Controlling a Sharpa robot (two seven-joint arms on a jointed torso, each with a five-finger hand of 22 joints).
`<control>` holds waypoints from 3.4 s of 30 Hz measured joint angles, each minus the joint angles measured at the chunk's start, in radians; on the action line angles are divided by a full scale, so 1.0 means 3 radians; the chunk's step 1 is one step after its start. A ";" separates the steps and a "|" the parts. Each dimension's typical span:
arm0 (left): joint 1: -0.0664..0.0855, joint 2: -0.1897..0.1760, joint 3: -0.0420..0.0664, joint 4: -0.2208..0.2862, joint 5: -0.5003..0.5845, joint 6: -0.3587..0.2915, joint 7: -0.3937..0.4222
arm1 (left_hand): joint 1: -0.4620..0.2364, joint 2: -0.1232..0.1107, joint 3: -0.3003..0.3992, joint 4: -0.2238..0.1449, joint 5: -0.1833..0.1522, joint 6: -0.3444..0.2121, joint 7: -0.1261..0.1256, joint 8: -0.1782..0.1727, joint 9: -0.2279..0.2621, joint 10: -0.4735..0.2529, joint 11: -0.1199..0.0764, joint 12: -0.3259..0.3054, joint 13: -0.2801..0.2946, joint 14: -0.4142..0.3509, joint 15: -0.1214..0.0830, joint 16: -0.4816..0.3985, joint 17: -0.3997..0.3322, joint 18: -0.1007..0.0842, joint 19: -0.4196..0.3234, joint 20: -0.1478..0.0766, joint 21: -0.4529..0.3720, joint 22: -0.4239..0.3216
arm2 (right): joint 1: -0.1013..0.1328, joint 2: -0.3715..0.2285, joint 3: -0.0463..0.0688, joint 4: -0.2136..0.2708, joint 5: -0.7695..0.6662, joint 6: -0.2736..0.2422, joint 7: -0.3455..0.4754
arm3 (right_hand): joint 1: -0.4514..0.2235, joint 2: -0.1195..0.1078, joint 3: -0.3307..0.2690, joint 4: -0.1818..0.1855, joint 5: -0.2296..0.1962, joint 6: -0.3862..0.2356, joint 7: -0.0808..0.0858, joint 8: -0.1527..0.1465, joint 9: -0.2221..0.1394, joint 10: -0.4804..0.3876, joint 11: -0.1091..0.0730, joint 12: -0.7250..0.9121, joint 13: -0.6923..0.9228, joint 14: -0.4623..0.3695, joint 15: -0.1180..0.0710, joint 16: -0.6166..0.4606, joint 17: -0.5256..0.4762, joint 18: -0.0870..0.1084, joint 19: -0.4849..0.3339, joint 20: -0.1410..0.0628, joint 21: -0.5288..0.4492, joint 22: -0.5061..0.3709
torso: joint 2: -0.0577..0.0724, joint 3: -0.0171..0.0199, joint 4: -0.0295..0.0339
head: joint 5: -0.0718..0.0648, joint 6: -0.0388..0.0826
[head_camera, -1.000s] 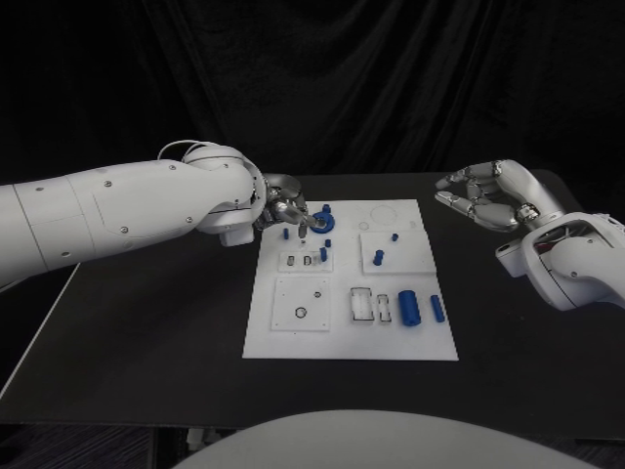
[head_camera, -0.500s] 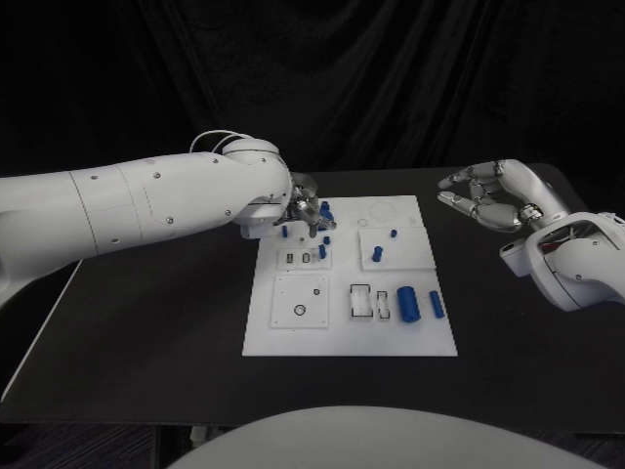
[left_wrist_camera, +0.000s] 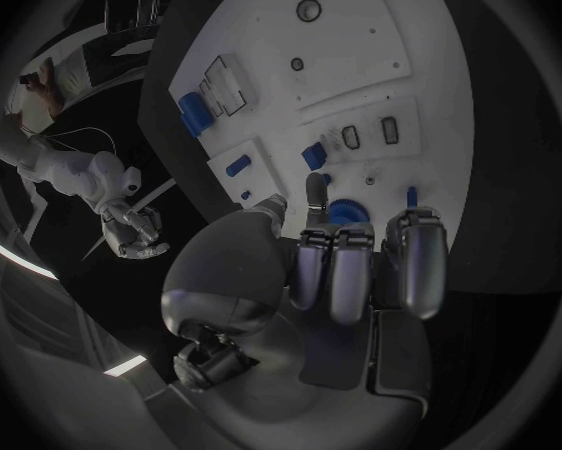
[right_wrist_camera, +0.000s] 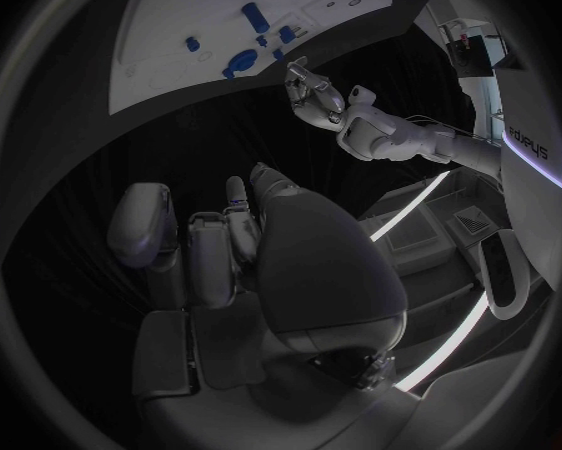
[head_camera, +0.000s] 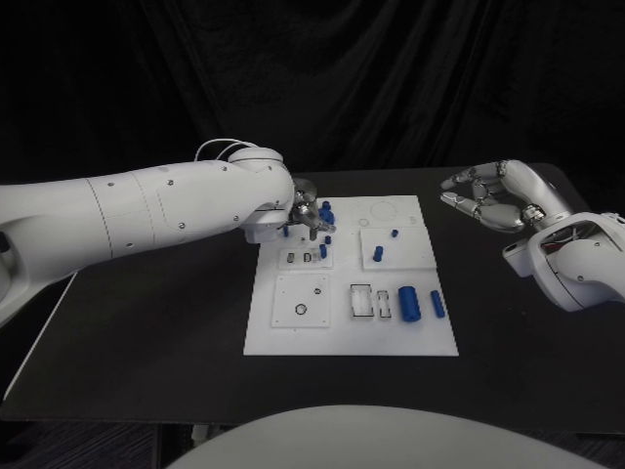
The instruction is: Assemble the parts on the task board
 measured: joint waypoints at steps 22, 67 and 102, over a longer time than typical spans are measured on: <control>-0.0127 0.0042 0.0000 -0.0143 -0.0004 -0.0112 0.0092 | 0.0031 0.0005 0.0024 -0.0023 0.0067 0.0012 -0.0012 -0.0097 0.0025 0.0012 -0.0011 0.0000 0.0000 0.0000 0.0000 0.0000 0.0000 0.0000 0.0000 0.0000 -0.0012 0.0000 | -0.0005 0.0026 0.0000 -0.0018 -0.0019 0.0010 -0.0032 | 0.0000 0.0000 0.0000 0.0000 0.0013 0.0000 0.0000 0.0000 -0.0004 0.0000 0.0000 0.0000 0.0000 0.0000 0.0000 0.0000 0.0000 0.0000 0.0012 -0.0012 0.0000 0.0000 | -0.0012 0.0004 0.0005 | -0.0027 -0.0001; -0.0306 0.0151 0.0000 -0.0310 -0.0008 -0.0164 0.0256 | 0.0057 0.0005 0.0033 -0.0051 0.0100 0.0036 -0.0011 -0.0173 0.0034 0.0012 -0.0011 0.0000 -0.0001 0.0000 0.0001 0.0000 -0.0001 0.0000 0.0018 -0.0017 -0.0012 0.0001 | -0.0011 0.0042 0.0000 -0.0025 -0.0029 0.0057 -0.0066 | 0.0000 0.0000 0.0000 0.0000 0.0026 0.0000 0.0000 0.0000 -0.0012 0.0000 0.0000 0.0000 -0.0013 0.0000 0.0000 -0.0004 0.0000 0.0000 0.0012 -0.0012 -0.0002 0.0001 | -0.0022 0.0015 0.0005 | -0.0020 0.0001; -0.0339 0.0075 0.0002 -0.0308 -0.0009 -0.0118 0.0267 | 0.0122 -0.0281 0.0966 -0.0489 0.1072 0.0222 -0.0018 -0.0634 0.0406 0.0006 -0.0043 0.0000 -0.0001 0.0000 -0.0024 0.0000 -0.0001 0.0000 0.0042 -0.0041 -0.0051 0.0000 | -0.0036 0.0066 0.0000 -0.0071 -0.0039 0.0100 -0.0094 | 0.0000 0.0000 0.0010 -0.0010 0.0089 0.0000 0.0000 0.0000 -0.0022 0.0000 0.0000 0.0000 -0.0039 0.0000 0.0000 -0.0004 0.0000 0.0000 0.0024 0.0000 -0.0002 0.0000 | -0.0030 0.0016 0.0005 | -0.0022 0.0001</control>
